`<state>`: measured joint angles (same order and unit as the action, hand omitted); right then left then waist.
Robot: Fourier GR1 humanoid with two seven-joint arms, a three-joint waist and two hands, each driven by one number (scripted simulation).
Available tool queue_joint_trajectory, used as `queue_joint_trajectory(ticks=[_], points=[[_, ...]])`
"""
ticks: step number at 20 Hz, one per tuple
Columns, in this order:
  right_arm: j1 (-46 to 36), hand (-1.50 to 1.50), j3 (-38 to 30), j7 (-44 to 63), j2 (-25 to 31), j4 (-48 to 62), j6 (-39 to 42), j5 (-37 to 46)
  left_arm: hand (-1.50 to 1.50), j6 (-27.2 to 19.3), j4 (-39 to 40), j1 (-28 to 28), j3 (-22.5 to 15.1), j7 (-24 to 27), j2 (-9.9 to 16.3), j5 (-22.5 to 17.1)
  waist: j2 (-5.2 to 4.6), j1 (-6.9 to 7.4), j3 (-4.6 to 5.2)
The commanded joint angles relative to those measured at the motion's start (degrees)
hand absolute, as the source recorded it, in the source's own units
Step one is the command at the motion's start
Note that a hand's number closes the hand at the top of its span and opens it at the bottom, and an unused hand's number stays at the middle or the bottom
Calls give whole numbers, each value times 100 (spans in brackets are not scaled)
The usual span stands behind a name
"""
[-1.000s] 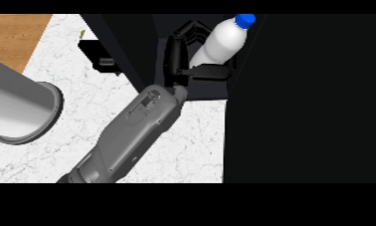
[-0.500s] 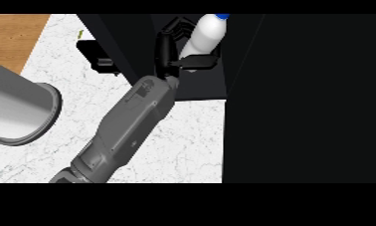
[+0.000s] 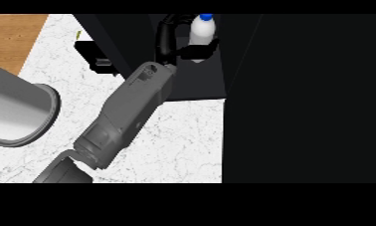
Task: Pick up the bottled water, place it into the cabinet and close the cabinet
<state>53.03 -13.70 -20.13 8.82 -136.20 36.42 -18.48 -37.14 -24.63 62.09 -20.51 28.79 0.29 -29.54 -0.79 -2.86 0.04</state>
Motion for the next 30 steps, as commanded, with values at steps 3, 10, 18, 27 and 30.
queue_joint_trajectory(ticks=[3,10,18,27,30], points=[[74,-150,8,267,-40,-512,-39,-438,-150,62,919,603,67,-107,-26,236,-16,-37,1],[-16,-150,-2,510,-48,-717,-156,-513,-150,440,1086,731,435,62,-28,45,-1,3,4],[-56,-150,72,320,-168,-468,-22,-239,-150,1274,440,589,815,634,-26,-309,60,102,3],[171,-150,17,541,-85,-831,-60,-572,-150,1610,-901,-301,138,238,-28,-475,146,284,3],[342,-150,96,664,-103,-1021,-87,-559,-150,1496,-1381,-478,33,-67,-29,-476,153,310,3]])
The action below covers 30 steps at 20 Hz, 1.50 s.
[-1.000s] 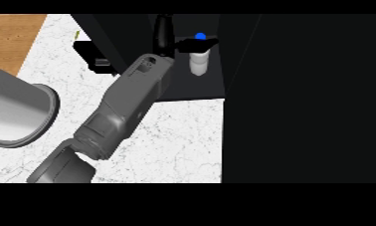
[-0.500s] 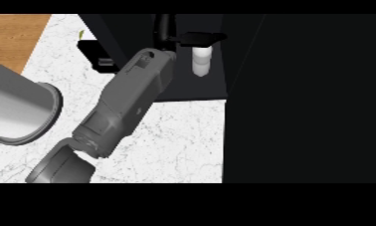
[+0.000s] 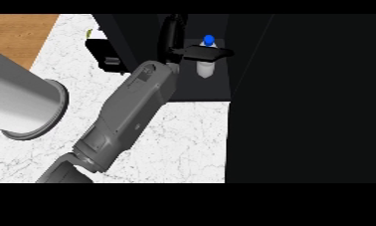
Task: Pick up the bottled water, place it into the cabinet and close the cabinet
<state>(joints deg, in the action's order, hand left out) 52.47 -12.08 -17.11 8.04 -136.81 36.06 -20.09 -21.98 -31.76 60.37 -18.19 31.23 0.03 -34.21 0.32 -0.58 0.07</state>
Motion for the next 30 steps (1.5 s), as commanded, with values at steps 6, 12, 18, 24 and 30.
queue_joint_trajectory(ticks=[6,12,18,24,30], points=[[11,-150,62,660,-3,-1018,-406,-463,-150,-251,-2099,-1528,-815,-395,-3,-44,16,146,2],[14,-150,69,574,-11,-929,-417,-205,-150,-564,-3920,-2927,-1498,-713,273,209,36,198,0],[-401,-150,356,900,330,-900,-307,-186,-150,-732,-5185,-3862,-1741,-922,694,360,-1,163,-2],[-359,150,1031,1014,761,-878,327,153,-150,-672,-6032,-4815,-1914,-925,1190,402,-4,119,0],[-301,150,1942,1593,821,-1290,176,517,-150,-399,-6816,-5630,-1744,-633,1743,330,-16,169,11]])
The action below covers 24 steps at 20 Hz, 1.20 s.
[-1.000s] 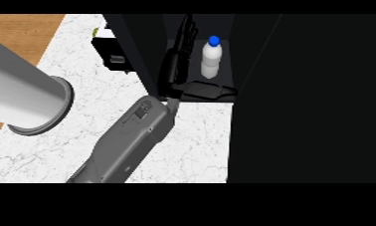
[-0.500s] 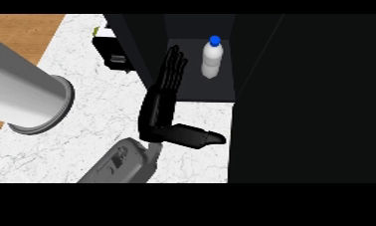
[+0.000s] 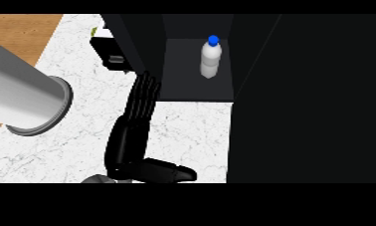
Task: Pick up the bottled water, place it into the cabinet and close the cabinet
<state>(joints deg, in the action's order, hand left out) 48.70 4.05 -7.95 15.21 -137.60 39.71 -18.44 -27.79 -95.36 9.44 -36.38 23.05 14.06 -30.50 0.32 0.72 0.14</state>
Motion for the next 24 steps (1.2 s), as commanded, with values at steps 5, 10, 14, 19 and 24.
queue_joint_trajectory(ticks=[5,10,14,19,24], points=[[80,150,1142,794,67,-1425,-143,832,-150,337,-771,-973,338,187,699,-201,7,-36,12],[-344,150,1968,1178,-125,-1344,-417,1369,-150,362,-997,-1288,383,338,795,-153,3,-30,14],[-497,150,3023,1601,-384,-1314,-701,2056,-150,392,-1407,-1492,556,261,995,-277,30,-38,25],[-1048,150,3831,1809,-688,-1200,-916,2853,-150,751,-1567,-2011,842,497,1291,-501,44,25,35],[-1924,150,4181,2364,-970,-893,-1133,3049,-150,944,-1692,-2311,1014,527,1535,-607,44,119,42]])
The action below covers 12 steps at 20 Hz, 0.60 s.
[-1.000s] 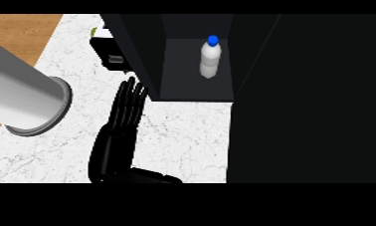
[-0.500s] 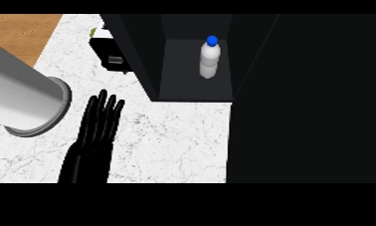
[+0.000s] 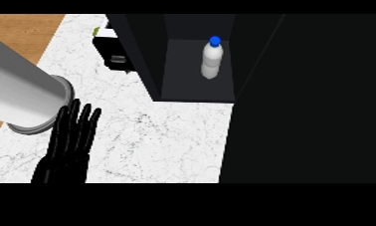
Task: Pick up the bottled water, place it into the cabinet and close the cabinet
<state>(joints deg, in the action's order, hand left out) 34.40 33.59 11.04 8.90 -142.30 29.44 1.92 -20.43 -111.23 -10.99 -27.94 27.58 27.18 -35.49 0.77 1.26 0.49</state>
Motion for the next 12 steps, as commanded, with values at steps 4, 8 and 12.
queue_joint_trajectory(ticks=[4,8,12], points=[[-1137,150,1349,728,-680,-119,-286,1119,-150,419,-110,-417,321,138,325,-252,17,51,14],[-1824,150,1487,1192,-859,107,-622,1094,-150,538,-183,-560,518,201,416,-376,-2,98,21],[-2450,150,1655,1450,-859,443,-955,1163,-150,805,-146,-673,717,196,569,-582,-19,58,13]])
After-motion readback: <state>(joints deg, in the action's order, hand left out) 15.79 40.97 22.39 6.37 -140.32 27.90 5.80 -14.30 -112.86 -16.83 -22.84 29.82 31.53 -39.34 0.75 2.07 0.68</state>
